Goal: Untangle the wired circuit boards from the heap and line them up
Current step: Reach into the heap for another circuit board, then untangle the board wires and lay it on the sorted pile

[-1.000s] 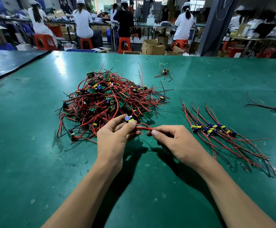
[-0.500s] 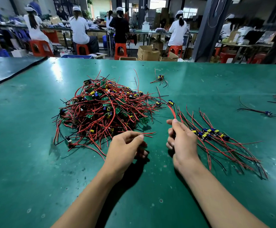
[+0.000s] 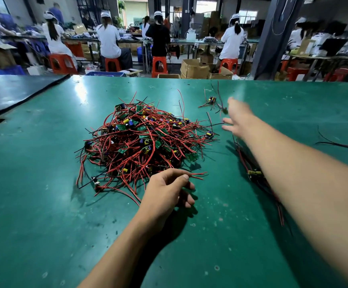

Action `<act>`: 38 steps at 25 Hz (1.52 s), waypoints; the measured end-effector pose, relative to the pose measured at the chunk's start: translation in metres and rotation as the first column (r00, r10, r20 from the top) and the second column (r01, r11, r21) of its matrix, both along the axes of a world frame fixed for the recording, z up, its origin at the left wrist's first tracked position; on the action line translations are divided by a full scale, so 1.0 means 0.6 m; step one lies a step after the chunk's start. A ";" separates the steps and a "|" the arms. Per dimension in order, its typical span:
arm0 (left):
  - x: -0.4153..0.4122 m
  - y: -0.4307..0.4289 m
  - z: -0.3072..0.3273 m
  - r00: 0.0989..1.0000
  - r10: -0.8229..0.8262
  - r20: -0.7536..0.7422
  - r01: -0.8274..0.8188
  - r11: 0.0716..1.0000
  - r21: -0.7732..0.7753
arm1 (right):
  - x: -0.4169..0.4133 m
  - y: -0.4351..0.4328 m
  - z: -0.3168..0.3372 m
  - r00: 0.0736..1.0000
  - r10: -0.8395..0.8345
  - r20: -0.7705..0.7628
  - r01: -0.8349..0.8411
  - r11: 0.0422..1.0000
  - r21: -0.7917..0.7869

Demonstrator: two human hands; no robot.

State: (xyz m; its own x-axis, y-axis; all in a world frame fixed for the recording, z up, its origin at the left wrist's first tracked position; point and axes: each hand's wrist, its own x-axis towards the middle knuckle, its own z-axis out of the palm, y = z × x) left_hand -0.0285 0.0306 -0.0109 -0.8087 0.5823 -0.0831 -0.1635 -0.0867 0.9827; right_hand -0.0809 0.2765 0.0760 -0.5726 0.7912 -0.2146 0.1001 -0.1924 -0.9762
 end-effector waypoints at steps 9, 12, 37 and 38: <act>0.014 0.001 -0.004 0.990 0.075 -0.118 -0.079 0.996 -0.034 | 0.071 -0.067 -0.117 0.996 -0.091 -0.002 0.080 0.860 0.504; 0.020 -0.002 -0.004 0.961 0.198 -0.194 -0.207 0.978 -0.028 | 0.101 -0.104 -0.133 1.000 -0.011 -0.021 0.020 0.880 0.474; 0.009 -0.002 -0.016 0.848 0.162 -0.505 -0.317 0.918 -0.239 | 0.185 -0.168 -0.126 0.877 0.220 -0.427 -0.274 0.959 -0.069; 0.010 0.000 -0.018 0.838 0.135 -0.528 -0.305 0.919 -0.250 | 0.197 -0.165 -0.123 0.846 0.228 -0.482 -0.361 0.910 -0.204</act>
State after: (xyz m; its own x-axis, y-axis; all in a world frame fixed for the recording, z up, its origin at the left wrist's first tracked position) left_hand -0.0224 0.0305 -0.0217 -0.8934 0.3950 0.2142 0.3331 0.2625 0.9056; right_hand 0.0371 0.1774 0.0025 -0.8545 0.5149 -0.0686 -0.2284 -0.4912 -0.8406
